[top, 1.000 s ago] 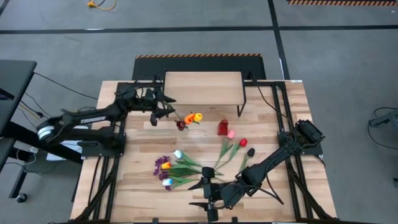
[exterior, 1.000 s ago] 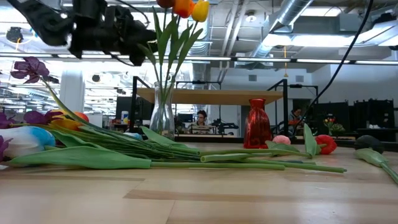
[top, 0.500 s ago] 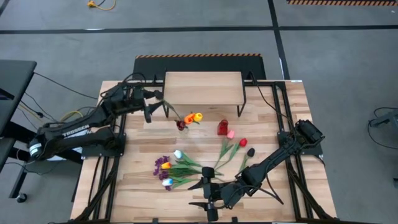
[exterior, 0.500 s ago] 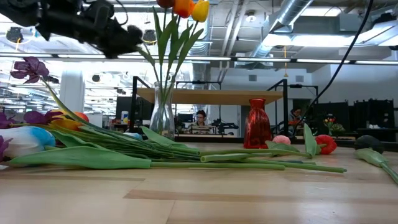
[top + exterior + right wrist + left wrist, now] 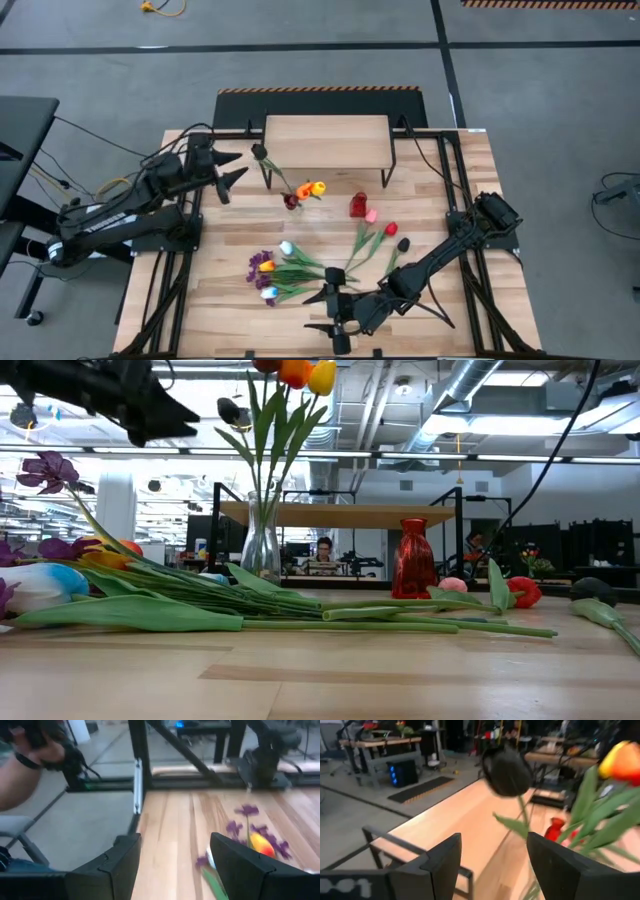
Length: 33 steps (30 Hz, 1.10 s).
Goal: Pick and place flowers into a vace then onto a shelf
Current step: Put the yellow tulip into the transparent vase
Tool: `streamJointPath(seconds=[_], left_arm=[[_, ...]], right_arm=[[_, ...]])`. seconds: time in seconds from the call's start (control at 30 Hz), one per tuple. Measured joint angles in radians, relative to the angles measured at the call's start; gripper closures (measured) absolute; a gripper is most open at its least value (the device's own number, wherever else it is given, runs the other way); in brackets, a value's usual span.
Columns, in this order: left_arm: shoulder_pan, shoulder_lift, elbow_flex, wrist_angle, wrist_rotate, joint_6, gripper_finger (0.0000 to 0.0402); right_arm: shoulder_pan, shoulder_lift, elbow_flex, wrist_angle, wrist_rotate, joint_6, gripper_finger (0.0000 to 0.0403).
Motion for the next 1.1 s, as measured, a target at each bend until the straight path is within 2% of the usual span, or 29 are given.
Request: streamJointPath(seconds=[0.1,0.33,0.53,0.7,0.77,0.83,1.0,1.1], left_arm=[[-0.047,-0.059,0.0,-0.022,0.021,-0.01,0.0191],[-0.197,-0.162,0.0,-0.018,0.144,-0.01,0.0214],[-0.36,-0.19,0.0,0.106,0.297,-0.05,0.0233],[-0.522,-0.191,0.0,0.189,0.305,-0.058,0.0237],[-0.588,-0.19,0.0,0.199,0.262,-0.016,0.0237],[-0.65,-0.191,0.0,0.206,0.174,0.028,0.0237],[-0.751,-0.19,0.0,0.154,-0.218,0.156,0.0237],[-0.782,-0.176,0.0,0.089,-0.379,0.175,0.0237]], right_arm=[[-0.015,0.0,0.0,-0.087,0.001,0.037,0.0172],[-0.059,0.0,0.0,-0.234,0.001,0.089,0.0172],[-0.079,0.008,0.0,-0.235,-0.033,0.032,0.0172],[-0.084,0.097,0.002,-0.17,-0.11,-0.013,0.0172],[-0.084,0.135,-0.003,-0.171,-0.107,-0.024,0.0172],[-0.095,0.175,-0.002,-0.123,-0.114,-0.042,0.0172],[-0.129,0.174,0.001,-0.104,-0.176,-0.092,0.0172],[-0.144,0.158,0.0,-0.117,-0.179,-0.123,0.0172]])
